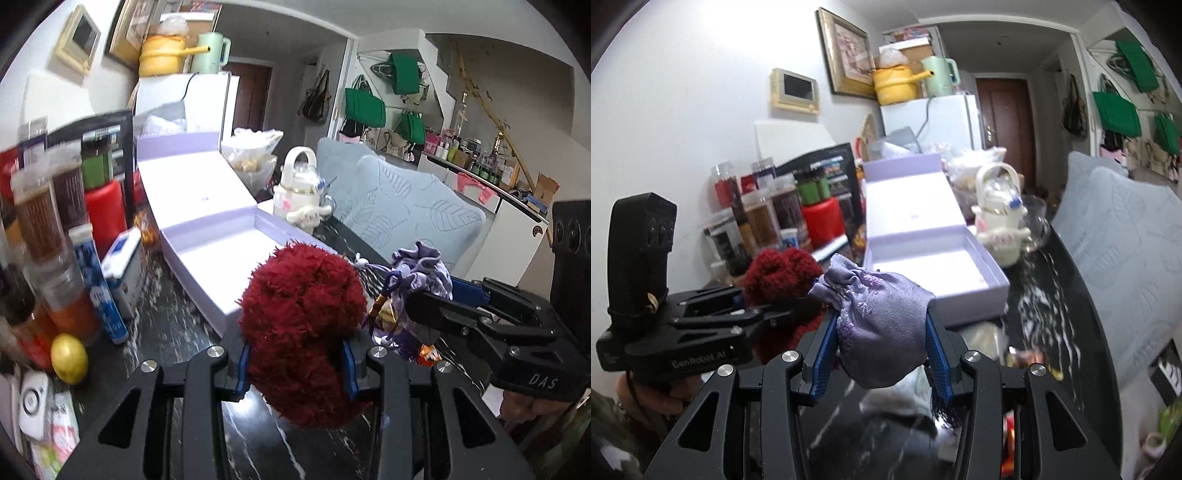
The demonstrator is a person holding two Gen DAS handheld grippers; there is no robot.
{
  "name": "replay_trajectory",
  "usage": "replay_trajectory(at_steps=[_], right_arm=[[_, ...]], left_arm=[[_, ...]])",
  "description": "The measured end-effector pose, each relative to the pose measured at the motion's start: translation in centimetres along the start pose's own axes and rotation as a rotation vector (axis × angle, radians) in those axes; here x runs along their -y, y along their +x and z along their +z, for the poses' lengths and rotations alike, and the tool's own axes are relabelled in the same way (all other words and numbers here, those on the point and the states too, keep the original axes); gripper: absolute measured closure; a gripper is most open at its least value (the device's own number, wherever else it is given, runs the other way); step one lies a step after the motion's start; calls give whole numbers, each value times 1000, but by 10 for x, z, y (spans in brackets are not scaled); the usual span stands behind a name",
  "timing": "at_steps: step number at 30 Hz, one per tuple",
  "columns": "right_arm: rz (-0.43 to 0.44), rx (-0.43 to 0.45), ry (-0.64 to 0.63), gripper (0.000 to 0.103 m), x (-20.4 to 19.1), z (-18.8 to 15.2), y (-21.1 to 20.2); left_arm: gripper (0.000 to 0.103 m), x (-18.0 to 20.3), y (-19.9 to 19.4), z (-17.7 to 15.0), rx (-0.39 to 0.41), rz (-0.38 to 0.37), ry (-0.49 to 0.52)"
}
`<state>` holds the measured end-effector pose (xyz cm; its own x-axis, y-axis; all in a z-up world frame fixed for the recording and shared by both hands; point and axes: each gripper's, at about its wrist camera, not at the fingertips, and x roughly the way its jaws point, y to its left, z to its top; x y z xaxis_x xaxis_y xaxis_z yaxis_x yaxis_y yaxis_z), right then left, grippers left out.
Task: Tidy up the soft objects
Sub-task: 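Carry the pom-pom and pouch with both grippers over the lavender box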
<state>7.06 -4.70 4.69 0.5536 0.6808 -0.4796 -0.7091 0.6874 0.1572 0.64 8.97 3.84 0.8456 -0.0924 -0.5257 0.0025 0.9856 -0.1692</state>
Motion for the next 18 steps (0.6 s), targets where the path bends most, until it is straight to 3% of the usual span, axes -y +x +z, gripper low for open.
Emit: replay_trajectory(at_steps=[18], right_arm=[[-4,31,-88,58,2,71,41]], left_arm=[[66,-34,28,65,90,11,51]])
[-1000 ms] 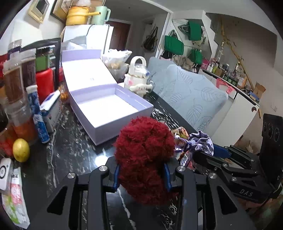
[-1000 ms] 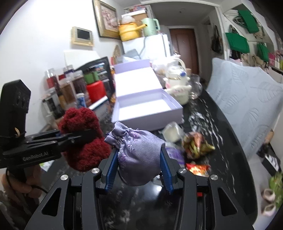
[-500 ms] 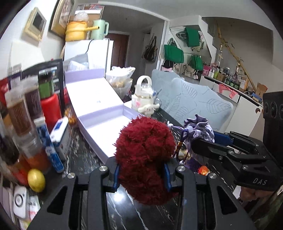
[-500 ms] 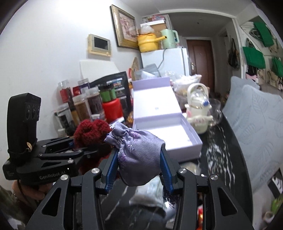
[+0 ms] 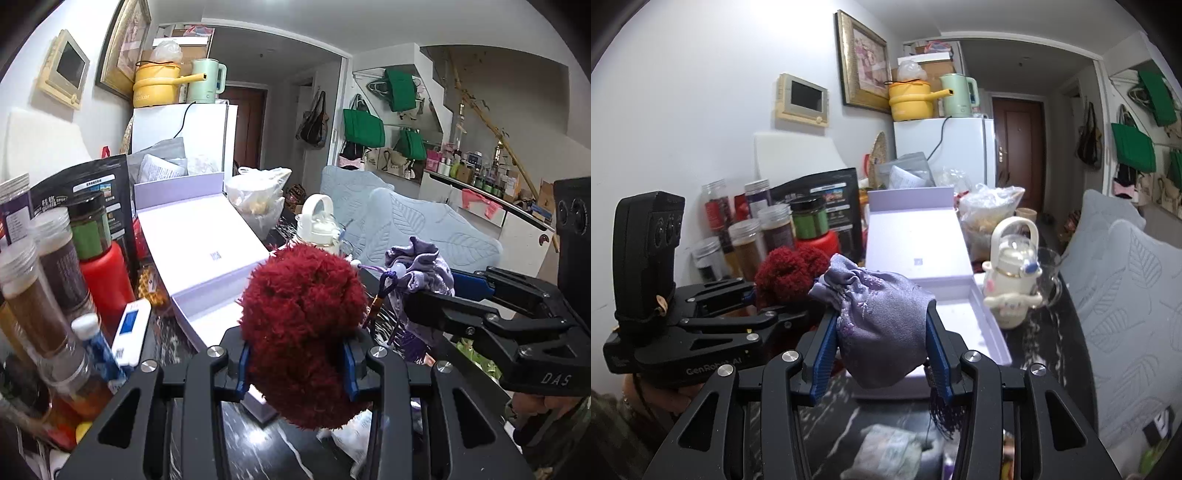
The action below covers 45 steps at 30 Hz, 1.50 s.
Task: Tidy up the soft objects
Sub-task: 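Carry the pom-pom and pouch with both grippers over the lavender box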
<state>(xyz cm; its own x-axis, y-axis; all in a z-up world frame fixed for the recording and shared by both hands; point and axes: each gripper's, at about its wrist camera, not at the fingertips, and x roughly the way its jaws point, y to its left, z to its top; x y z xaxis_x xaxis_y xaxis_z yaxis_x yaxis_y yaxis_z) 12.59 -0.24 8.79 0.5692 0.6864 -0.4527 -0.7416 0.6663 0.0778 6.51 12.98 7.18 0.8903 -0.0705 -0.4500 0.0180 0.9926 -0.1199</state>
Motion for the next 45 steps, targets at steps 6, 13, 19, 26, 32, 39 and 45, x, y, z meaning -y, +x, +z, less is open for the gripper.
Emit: replay_trajectory(at_steps=[6,13,19,26,32,39,45], right_arm=[[-8,-4,-10,58,10,21,20],[-28,-22,-27,58,24,44,48],[-34,-32,-17,58,40,59,72],[-70,-83,-5,58,58,62,109],[-66,-173,21,58,72,50,142],[-68,-268,17,58,76,34,175],[-82,-326,26,58,83,23,192]], left_arm=[[66,-9,20,18,9,37,43],[66,-22,49,40,23,66,66],[66,-30,78,57,8,67,58],[66,-39,109,56,-21,111,56],[66,-56,141,47,-107,118,39],[66,-65,171,31,-207,167,51],[66,-61,193,18,-280,181,73]])
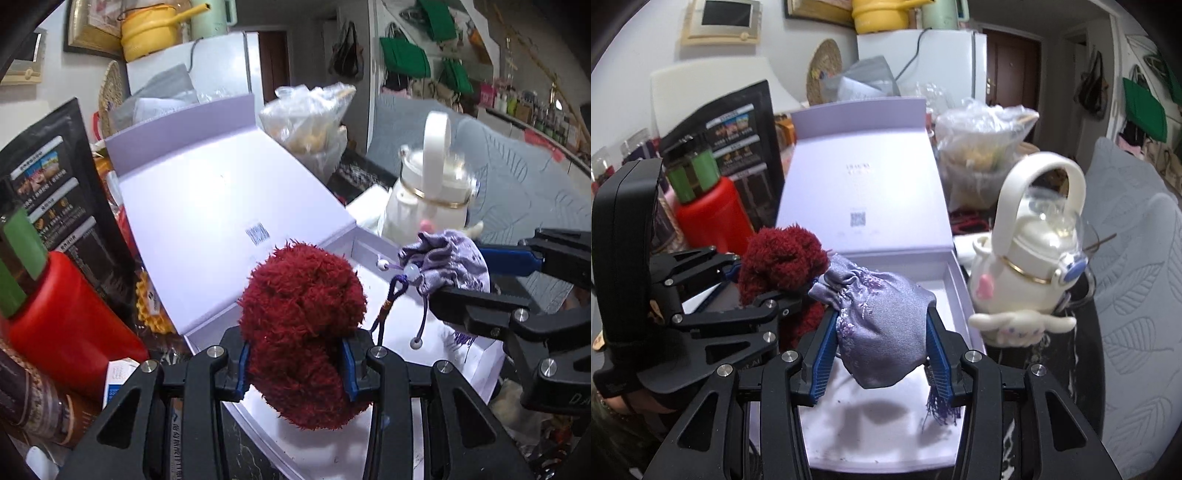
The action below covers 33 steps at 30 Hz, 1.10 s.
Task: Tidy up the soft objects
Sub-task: 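Carry the pom-pom and pouch with both grippers over the lavender box, then open the left gripper over the box while the right releases the pouch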
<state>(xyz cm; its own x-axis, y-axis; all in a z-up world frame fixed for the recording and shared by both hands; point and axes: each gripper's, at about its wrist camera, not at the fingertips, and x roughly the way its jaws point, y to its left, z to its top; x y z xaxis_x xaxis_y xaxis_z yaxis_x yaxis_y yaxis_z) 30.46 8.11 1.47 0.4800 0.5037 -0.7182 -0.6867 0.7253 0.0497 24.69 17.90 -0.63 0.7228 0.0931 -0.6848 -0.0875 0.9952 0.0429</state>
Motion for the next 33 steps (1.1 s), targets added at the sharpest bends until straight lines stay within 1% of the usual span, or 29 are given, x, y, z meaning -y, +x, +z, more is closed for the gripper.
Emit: replay_trajectory(at_steps=[5,8,10,12,13,14,15,16,17,22,29,33], right_arm=[[-9,-15,5,57,4,-2,9],[-19,-17,15,57,7,-3,10],[-21,-15,20,55,9,-4,9],[-30,-21,24,51,10,-4,9],[-36,-22,25,49,10,-5,9],[-37,-19,23,48,10,-5,8],[-40,-16,21,44,10,-5,7],[-47,-15,20,40,10,-5,6],[-52,-12,21,39,11,-4,5],[-64,6,31,39,15,-3,-6],[-70,44,30,39,12,-3,-33],[-71,76,28,39,7,-2,-55]], left_arm=[[66,7,8,-5,-35,5,18],[66,7,9,-5,-45,1,10],[64,8,9,-5,-42,21,15],[58,9,8,-5,-41,39,23],[52,9,9,-4,-48,44,20],[43,9,10,-4,-57,48,14],[37,8,12,-4,-67,52,4],[24,8,12,-4,-73,60,-2],[19,9,11,-4,-71,67,-4],[19,10,0,-1,-48,109,-3],[19,14,-30,5,-3,113,-15],[19,18,-55,7,37,102,-16]])
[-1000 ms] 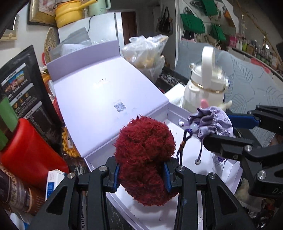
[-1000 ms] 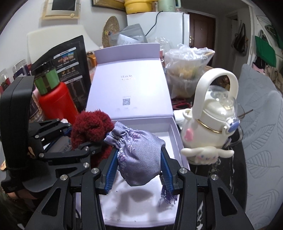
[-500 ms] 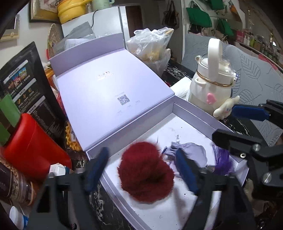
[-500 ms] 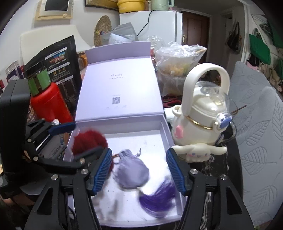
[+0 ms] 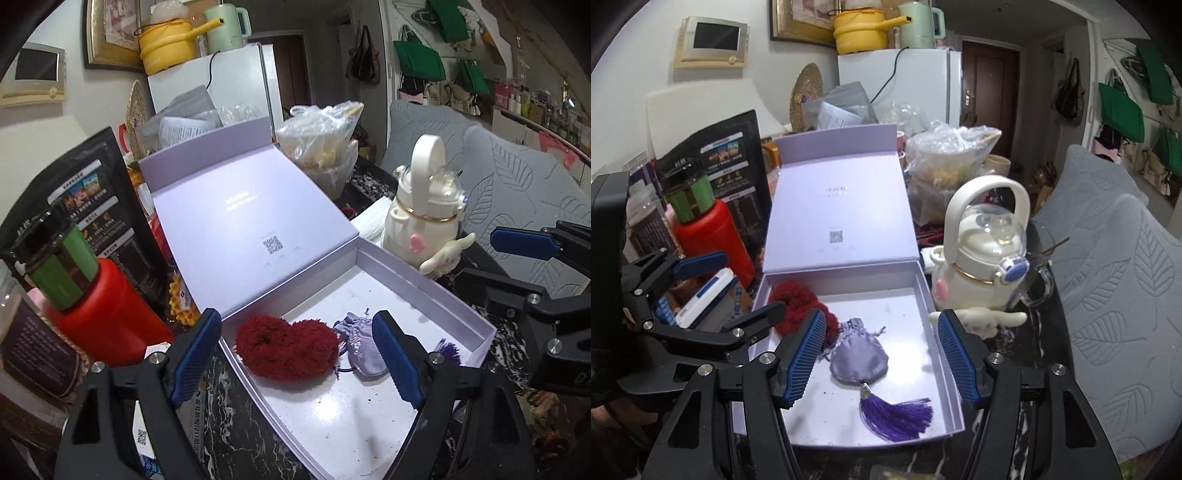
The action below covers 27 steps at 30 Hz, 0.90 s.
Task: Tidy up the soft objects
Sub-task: 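Open the left gripper over the box while the right releases the pouch, then move both open grippers back toward the remaining snacks on the table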
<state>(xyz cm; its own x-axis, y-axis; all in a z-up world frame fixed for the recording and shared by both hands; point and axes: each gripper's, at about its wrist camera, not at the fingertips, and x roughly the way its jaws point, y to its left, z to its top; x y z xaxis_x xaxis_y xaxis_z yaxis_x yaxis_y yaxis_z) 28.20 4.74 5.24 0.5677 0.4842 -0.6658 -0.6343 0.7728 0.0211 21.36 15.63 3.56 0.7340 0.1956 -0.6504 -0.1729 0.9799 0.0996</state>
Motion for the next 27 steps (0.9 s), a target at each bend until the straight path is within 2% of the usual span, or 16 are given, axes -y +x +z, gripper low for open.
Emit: replay_trajectory(at_steps=[10,18,27], right_arm=[[-11,78,-4,39,-8,2,-56],[-8,114,-17,39,-16,-6,-95],[-13,128,-41,39,-26,-27,-117]], left_arm=[[19,9,-59,6,90,-16,-3],[19,15,-101,-1,150,-30,-21],[19,22,-124,-23,155,-49,-29]])
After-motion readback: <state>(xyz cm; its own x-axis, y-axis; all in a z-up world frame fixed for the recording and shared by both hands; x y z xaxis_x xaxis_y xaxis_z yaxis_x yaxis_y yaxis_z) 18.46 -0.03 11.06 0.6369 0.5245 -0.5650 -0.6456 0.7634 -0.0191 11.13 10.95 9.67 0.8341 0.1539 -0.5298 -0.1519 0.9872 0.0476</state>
